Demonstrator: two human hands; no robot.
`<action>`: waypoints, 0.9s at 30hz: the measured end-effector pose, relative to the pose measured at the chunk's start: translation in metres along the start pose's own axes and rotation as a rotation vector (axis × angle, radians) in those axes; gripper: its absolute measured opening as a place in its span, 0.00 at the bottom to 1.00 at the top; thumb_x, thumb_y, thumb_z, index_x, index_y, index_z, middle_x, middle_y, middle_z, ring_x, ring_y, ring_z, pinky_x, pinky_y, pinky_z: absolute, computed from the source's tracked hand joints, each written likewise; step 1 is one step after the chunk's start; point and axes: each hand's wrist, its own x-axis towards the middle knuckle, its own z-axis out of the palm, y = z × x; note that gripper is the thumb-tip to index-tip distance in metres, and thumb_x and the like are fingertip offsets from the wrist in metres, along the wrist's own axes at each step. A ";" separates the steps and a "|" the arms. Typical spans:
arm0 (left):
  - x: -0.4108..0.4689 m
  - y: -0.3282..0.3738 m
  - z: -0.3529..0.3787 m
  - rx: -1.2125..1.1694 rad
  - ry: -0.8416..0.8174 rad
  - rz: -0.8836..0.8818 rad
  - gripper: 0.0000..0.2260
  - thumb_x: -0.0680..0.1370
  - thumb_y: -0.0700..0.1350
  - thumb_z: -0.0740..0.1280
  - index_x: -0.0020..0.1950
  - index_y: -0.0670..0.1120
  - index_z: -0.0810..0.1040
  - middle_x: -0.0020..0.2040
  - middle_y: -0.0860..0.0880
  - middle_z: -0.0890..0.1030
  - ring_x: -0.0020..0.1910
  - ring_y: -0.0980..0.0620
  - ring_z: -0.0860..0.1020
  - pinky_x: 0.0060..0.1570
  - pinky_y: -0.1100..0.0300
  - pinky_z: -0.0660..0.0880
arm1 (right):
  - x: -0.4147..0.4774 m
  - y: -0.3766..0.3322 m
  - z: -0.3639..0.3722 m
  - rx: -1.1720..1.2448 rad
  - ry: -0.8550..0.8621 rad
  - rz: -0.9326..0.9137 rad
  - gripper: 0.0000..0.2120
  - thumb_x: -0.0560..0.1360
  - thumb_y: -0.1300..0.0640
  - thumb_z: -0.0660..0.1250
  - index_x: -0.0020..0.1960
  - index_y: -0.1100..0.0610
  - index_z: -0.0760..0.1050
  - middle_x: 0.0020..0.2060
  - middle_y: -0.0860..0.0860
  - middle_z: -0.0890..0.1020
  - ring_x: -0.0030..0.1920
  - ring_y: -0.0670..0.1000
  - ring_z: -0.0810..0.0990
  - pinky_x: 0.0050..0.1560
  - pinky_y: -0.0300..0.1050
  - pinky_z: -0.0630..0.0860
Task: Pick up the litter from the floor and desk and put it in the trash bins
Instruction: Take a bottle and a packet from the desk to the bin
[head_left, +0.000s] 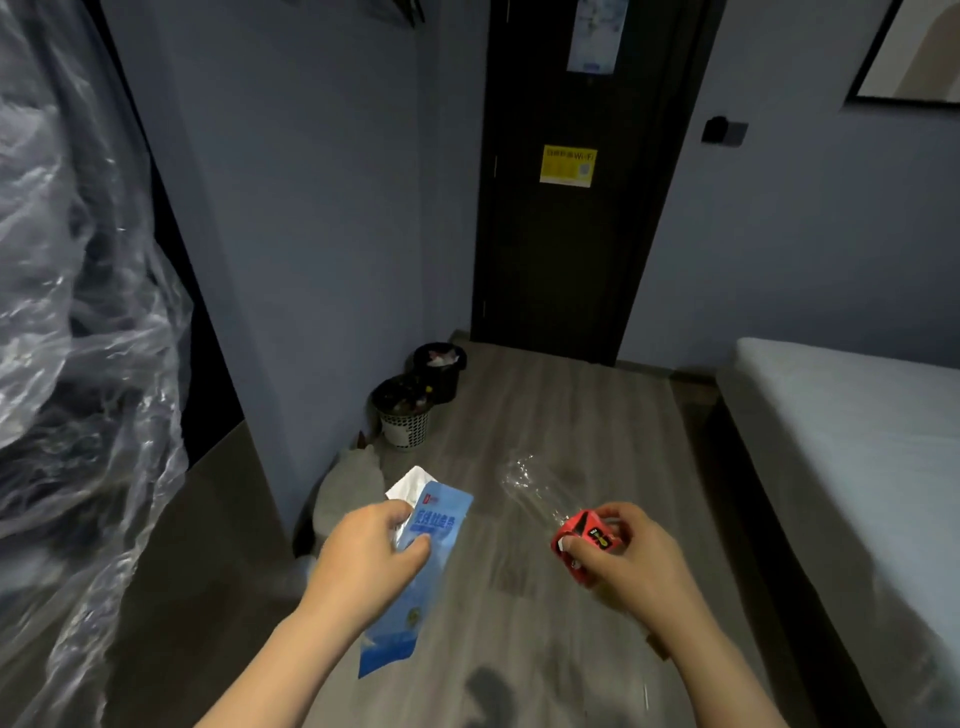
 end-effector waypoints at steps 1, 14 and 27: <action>0.020 -0.004 0.001 -0.004 0.005 0.001 0.09 0.72 0.49 0.66 0.38 0.45 0.77 0.34 0.47 0.79 0.35 0.52 0.77 0.31 0.56 0.69 | 0.018 -0.006 0.007 0.000 -0.002 0.002 0.17 0.65 0.50 0.77 0.51 0.48 0.76 0.41 0.40 0.79 0.37 0.38 0.79 0.30 0.33 0.75; 0.247 -0.044 -0.003 -0.034 -0.053 -0.020 0.07 0.73 0.49 0.66 0.38 0.47 0.77 0.33 0.50 0.78 0.34 0.55 0.75 0.27 0.66 0.63 | 0.228 -0.070 0.089 -0.127 -0.092 0.007 0.17 0.65 0.47 0.77 0.49 0.45 0.75 0.41 0.41 0.80 0.40 0.38 0.78 0.36 0.30 0.70; 0.479 -0.058 0.051 -0.044 -0.030 -0.146 0.09 0.72 0.47 0.67 0.36 0.43 0.74 0.31 0.46 0.77 0.27 0.53 0.72 0.31 0.56 0.70 | 0.487 -0.074 0.138 -0.047 -0.137 0.019 0.13 0.63 0.53 0.79 0.44 0.50 0.78 0.37 0.44 0.82 0.35 0.39 0.80 0.33 0.33 0.74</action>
